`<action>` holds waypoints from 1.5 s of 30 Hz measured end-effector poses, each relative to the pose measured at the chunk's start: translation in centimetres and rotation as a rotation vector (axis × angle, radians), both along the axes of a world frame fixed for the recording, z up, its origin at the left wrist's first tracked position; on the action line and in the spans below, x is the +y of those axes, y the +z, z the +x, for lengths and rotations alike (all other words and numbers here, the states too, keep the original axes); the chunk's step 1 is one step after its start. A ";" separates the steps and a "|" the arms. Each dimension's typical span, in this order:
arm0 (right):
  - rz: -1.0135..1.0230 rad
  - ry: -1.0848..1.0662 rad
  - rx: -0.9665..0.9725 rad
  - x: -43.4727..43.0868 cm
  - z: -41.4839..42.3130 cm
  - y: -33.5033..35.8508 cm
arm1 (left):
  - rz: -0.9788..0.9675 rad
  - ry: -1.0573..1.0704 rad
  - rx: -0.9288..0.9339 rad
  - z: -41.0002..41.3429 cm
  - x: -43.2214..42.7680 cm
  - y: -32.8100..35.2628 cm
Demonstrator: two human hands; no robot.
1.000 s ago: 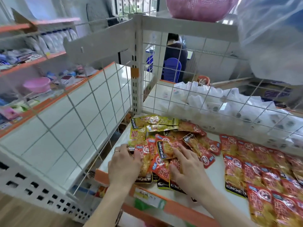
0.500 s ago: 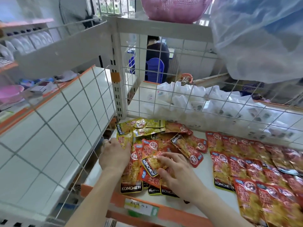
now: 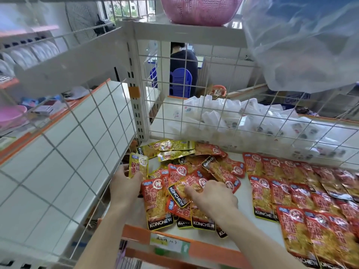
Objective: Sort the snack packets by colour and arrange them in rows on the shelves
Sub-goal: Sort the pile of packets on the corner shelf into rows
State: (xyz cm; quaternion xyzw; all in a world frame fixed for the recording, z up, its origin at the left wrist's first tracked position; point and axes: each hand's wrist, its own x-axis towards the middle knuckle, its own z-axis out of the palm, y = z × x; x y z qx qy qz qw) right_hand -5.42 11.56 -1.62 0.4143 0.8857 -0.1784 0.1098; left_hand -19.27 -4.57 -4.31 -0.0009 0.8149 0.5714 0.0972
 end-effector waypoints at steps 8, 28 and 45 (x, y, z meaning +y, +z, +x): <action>-0.074 -0.055 -0.029 0.1 -1.0 -0.5 | 0.071 -0.018 0.206 3.0 -0.9 2.2; -0.581 -0.144 0.608 0.6 0.4 0.4 | 0.221 0.029 0.189 6.9 -2.6 3.0; -0.488 -0.160 0.693 8.0 15.1 1.0 | 0.318 -0.262 0.031 15.5 7.3 2.5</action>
